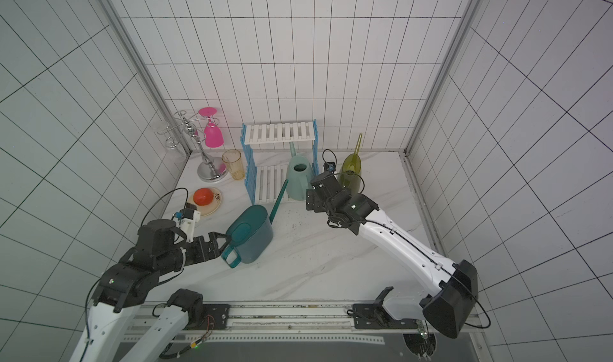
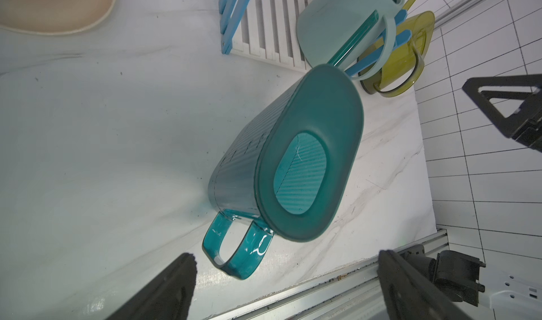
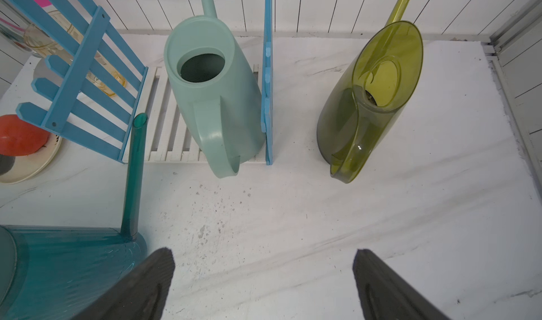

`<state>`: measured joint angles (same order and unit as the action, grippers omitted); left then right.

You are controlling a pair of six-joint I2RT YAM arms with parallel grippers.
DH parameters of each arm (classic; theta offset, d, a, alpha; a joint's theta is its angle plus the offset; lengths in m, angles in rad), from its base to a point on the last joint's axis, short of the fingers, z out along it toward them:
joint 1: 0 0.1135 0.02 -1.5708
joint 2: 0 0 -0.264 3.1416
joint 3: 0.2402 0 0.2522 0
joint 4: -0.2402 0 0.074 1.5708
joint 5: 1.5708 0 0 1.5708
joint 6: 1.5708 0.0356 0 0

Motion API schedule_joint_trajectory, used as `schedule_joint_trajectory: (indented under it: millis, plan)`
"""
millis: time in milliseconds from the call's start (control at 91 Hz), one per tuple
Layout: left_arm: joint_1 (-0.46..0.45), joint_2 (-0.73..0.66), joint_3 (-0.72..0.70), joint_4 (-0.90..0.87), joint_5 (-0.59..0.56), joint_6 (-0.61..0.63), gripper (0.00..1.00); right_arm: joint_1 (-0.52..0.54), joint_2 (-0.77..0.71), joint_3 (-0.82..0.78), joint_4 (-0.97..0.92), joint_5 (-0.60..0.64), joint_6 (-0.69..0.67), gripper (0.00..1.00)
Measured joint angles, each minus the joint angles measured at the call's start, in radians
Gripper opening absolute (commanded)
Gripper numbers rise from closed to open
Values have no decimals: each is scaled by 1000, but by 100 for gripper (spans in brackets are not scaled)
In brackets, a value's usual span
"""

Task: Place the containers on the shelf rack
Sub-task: 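Pick up a container from the center of the board.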

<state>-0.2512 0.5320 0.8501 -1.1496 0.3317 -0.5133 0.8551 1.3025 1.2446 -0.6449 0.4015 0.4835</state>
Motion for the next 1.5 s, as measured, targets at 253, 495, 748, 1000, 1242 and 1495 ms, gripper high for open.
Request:
schedule_joint_trajectory:
  millis: [253,495,748,1000,1242,1495]
  plan:
    - [-54,26,-67,6,2,-55,98,0,-2,-39,15,8,9,99]
    - [-190,90,-99,63,-86,-146,98,0,-11,-77,27,8,22,99]
    - [-487,210,-98,153,-271,-216,98,-5,-25,-86,29,6,25,99]
    - [-628,312,-73,185,-452,-233,98,-18,-83,-105,30,5,26,99]
    - [-687,304,-82,186,-584,-268,91,-25,-116,-135,31,5,31,99]
    - [-792,332,-99,185,-708,-317,81,-38,-133,-158,31,0,45,99]
